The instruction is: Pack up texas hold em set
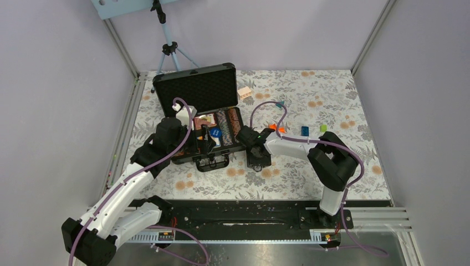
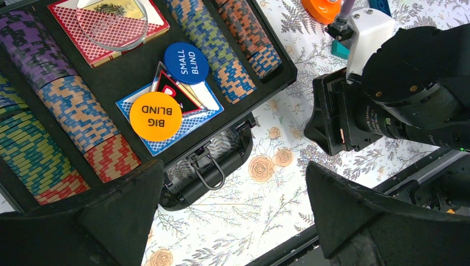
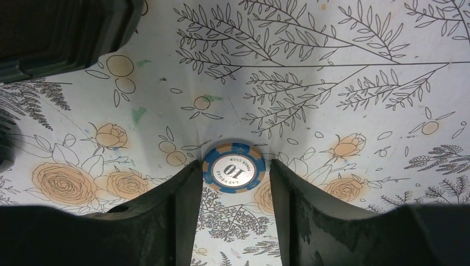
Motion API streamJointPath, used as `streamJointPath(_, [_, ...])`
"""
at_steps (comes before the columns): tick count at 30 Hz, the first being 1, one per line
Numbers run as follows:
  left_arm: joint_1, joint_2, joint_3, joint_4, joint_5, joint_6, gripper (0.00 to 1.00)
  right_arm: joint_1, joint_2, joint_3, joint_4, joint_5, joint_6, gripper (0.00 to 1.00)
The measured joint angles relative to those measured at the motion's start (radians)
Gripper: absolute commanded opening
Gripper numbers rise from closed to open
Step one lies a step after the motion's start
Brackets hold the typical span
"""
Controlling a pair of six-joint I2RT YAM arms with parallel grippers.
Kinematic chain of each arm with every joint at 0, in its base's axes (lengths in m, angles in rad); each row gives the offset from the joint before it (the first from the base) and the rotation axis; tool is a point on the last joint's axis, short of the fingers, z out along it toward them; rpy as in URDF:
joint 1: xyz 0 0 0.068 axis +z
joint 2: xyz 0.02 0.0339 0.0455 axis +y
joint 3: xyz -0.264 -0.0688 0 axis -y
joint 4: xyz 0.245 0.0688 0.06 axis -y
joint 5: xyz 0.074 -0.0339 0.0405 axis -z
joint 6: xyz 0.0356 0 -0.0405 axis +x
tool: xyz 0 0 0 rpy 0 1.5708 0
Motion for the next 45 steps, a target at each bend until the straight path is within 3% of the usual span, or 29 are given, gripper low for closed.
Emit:
streamJointPath(8, [0.000,0.000,0.000,0.000,0.000,0.000,0.99,0.000,-0.008,-0.011,0.010,-0.010,0.000,0.50])
streamJointPath(11, [0.000,0.000,0.000,0.000,0.001,0.000,0.99,0.000,-0.016,-0.019,0.018,-0.019,0.003,0.58])
streamJointPath(14, [0.000,0.000,0.000,0.000,0.002,0.000,0.99,0.000,-0.018,-0.020,0.025,-0.029,0.008,0.59])
streamJointPath(35, [0.000,0.002,0.000,0.000,0.003,0.000,0.99,0.024,-0.016,-0.018,-0.023,-0.050,0.018,0.54])
streamJointPath(40, [0.000,0.002,0.000,0.000,0.003,0.000,0.99,0.027,-0.010,-0.010,-0.034,-0.039,0.019,0.63])
streamJointPath(45, [0.000,0.002,0.000,0.000,0.003,0.000,0.99,0.030,0.005,0.013,-0.061,-0.011,0.019,0.63])
